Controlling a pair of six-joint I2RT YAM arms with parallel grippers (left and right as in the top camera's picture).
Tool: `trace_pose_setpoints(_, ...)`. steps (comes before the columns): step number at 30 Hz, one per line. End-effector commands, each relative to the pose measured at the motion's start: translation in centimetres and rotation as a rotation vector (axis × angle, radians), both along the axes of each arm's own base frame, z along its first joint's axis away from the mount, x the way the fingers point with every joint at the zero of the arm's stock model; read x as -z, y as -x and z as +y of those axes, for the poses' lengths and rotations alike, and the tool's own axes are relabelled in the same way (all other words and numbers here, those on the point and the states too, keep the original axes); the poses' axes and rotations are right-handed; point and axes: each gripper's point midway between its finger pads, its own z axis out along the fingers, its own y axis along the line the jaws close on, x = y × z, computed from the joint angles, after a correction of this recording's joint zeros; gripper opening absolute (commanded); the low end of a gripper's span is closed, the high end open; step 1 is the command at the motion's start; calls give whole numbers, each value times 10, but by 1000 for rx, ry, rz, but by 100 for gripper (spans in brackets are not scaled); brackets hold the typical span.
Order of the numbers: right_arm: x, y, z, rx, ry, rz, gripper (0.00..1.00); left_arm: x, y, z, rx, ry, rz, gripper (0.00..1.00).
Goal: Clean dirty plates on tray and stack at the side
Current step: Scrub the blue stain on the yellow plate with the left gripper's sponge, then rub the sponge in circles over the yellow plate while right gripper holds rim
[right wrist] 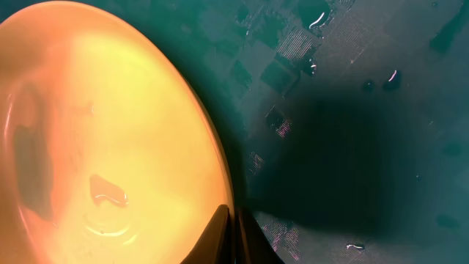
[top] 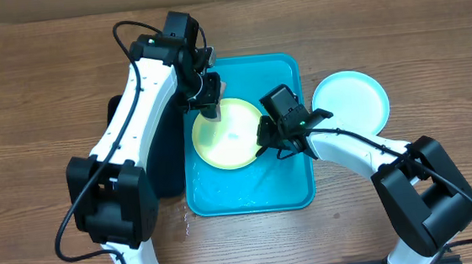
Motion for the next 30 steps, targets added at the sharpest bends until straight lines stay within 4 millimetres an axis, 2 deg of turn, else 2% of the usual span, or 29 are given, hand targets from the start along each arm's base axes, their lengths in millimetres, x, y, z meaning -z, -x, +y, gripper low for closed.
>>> trace_pose_setpoints(1, 5, 3, 1, -9, 7, 8, 4, 36, 6, 7, -10, -64, 64, 4)
trace_pose_setpoints(12, 5, 3, 1, -9, 7, 8, 4, 110, 16, 10, -14, -108, 214, 4)
trace_pose_setpoints(17, 5, 3, 1, -8, 7, 8, 4, 134, 34, 5, -46, -86, 338, 4)
trace_pose_setpoints(20, 5, 3, 1, -8, 7, 8, 4, 126, 46, -15, 5, 44, 397, 4)
trace_pose_setpoints(23, 5, 3, 1, -9, 6, 8, 4, 106, 50, -41, 55, 214, 411, 4)
trace_pose_setpoints(26, 6, 3, 1, -9, 7, 9, 4, 87, 47, -55, 57, 313, 410, 4)
trace_pose_setpoints(30, 6, 4, 1, -9, 7, 9, 4, 53, 34, -62, 73, 354, 343, 4)
